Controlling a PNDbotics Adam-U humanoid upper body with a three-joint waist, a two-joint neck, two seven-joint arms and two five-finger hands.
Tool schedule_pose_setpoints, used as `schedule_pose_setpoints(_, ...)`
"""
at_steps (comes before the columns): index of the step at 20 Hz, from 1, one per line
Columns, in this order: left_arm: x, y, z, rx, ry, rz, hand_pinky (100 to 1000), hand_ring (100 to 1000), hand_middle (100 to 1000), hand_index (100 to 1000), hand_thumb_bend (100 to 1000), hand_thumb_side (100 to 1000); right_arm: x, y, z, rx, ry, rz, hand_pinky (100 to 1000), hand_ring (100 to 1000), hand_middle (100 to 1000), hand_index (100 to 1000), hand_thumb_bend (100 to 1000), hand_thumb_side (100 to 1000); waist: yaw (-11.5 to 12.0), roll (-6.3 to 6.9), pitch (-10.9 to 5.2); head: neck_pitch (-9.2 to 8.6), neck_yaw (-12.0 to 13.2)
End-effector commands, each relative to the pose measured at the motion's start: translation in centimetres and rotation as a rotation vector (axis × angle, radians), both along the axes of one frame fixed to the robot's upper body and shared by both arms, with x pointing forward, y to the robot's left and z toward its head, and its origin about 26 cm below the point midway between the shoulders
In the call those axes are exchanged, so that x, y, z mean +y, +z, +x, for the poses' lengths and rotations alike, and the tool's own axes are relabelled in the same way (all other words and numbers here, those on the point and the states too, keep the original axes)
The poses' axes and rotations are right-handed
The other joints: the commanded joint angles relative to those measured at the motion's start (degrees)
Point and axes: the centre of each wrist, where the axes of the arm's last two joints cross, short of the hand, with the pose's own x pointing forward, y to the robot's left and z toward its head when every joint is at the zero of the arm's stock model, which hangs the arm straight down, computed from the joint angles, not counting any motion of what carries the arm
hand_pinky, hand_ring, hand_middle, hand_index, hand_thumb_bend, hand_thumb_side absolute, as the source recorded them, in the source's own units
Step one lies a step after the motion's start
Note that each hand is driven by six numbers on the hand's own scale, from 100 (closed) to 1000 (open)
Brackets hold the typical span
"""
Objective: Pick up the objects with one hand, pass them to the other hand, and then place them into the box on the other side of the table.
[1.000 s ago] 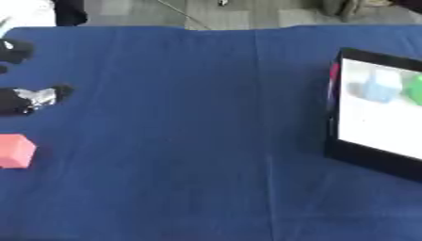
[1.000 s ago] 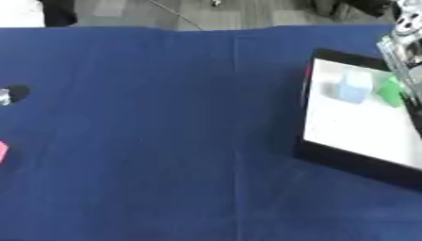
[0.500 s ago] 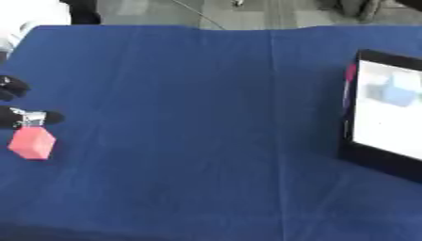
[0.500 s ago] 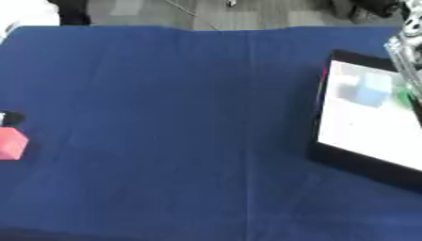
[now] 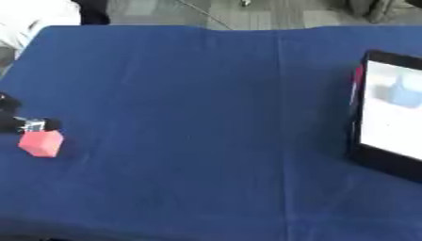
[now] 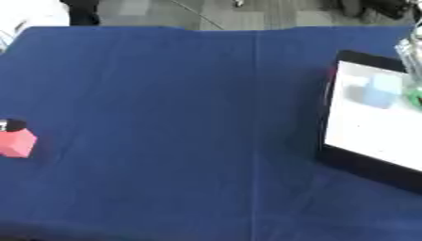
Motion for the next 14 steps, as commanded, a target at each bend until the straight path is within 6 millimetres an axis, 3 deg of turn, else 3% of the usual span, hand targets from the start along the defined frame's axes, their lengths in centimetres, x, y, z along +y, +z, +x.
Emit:
schedule_pose_setpoints(1,1.1,0.8,0.1,0.024,0.039,0.051,906,906,797,857,803,528,-0.3,0.9,-0.2,-0.031,-0.051,0.002,688,801,780,870,100,333,0.1,0.19,-0.98,0.12,0.4)
schedule_pose_setpoints(14,2.4,-0.8,0.7,0.098,0.127,0.085,893,898,785,846,797,543,-0.7,0.2,0.2,-0.02,-0.078,0.028,684,794,771,864,100,360,0.2,0.61,-0.74,0.04,1.8)
